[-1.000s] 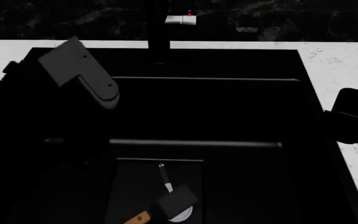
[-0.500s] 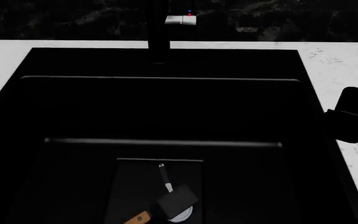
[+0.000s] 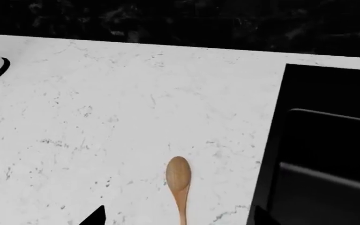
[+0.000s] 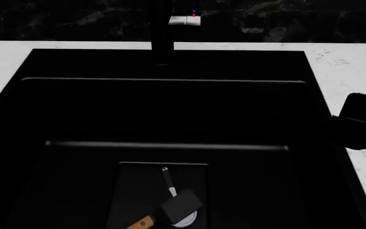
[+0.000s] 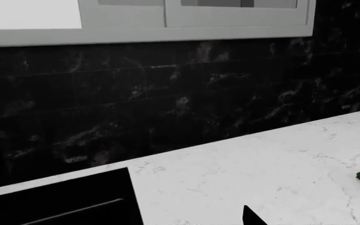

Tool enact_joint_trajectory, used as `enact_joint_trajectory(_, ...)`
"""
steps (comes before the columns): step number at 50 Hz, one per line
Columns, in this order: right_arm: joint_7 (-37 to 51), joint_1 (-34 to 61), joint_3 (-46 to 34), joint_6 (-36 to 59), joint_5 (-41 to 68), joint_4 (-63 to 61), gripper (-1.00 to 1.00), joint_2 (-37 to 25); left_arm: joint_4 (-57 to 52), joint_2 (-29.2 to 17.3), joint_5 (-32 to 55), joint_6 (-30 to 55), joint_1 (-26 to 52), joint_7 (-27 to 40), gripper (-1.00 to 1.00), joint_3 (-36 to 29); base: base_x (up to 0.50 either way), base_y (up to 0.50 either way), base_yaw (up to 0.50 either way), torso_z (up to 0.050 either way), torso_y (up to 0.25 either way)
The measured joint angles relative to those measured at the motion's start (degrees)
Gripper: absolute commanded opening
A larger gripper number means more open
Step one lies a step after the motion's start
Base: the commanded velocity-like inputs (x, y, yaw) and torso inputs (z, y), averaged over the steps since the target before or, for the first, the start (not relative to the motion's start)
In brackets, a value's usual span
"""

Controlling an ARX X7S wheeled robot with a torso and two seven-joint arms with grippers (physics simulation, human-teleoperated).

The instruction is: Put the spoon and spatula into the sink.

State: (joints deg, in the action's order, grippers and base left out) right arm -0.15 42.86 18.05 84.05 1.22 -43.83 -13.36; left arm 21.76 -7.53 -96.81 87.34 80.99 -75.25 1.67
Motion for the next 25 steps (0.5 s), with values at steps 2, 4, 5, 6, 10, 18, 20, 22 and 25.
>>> enact_joint_trajectory(2, 0.01, -0.13, 0.06, -0.03, 0.04, -0.08, 1.0, 0.06, 0.78, 0.36, 1.27, -0.62, 0.16, 2.5, 1.0, 1.14, 0.0, 0.0, 0.0, 0.0, 0.0)
enact_joint_trajectory(4, 0.01, -0.24, 0.12, -0.04, 0.08, -0.16, 1.0, 0.1, 1.56, 0.75, 2.66, -1.31, 0.36, 5.05, 1.0, 2.22, 0.0, 0.0, 0.0, 0.0, 0.0)
enact_joint_trajectory(5, 0.02, -0.29, 0.15, -0.04, 0.1, -0.19, 1.0, 0.11, 1.97, 0.96, 3.39, -1.67, 0.49, 6.35, 1.0, 2.74, 0.0, 0.0, 0.0, 0.0, 0.0)
enact_joint_trajectory(6, 0.03, -0.33, 0.17, -0.05, 0.11, -0.22, 1.0, 0.13, 2.39, 1.17, 4.15, -2.06, 0.63, 7.68, 1.0, 3.25, 0.0, 0.0, 0.0, 0.0, 0.0)
enact_joint_trajectory(10, 0.07, -0.46, 0.22, -0.18, 0.16, -0.22, 1.0, 0.22, 4.13, 1.98, 7.21, -3.58, 1.36, 12.93, 1.0, 5.24, 0.0, 0.0, 0.0, 0.0, 0.0)
enact_joint_trajectory(18, 0.09, -0.57, 0.24, -1.04, 0.38, 0.5, 1.0, 0.48, 11.98, 3.7, 17.03, -8.39, 5.85, 30.49, 1.0, 13.4, 0.0, 0.0, 0.0, 0.0, 0.0)
enact_joint_trajectory(20, 0.09, -0.61, 0.25, -1.26, 0.44, 0.68, 1.0, 0.55, 14.02, 3.95, 19.27, -9.59, 7.03, 34.67, 1.0, 15.27, 0.0, 0.0, 0.0, 0.0, 0.0)
enact_joint_trajectory(22, 0.08, -0.64, 0.26, -1.41, 0.52, 0.8, 1.0, 0.6, 15.89, 4.17, 21.3, -10.66, 8.07, 38.34, 1.0, 16.93, 0.0, 0.0, 0.0, 0.0, 0.0)
enact_joint_trajectory(25, 0.06, -0.72, 0.31, -1.52, 0.62, 0.82, 1.0, 0.62, 18.79, 4.36, 24.17, -12.16, 9.54, 43.35, 1.0, 19.27, 0.0, 0.0, 0.0, 0.0, 0.0)
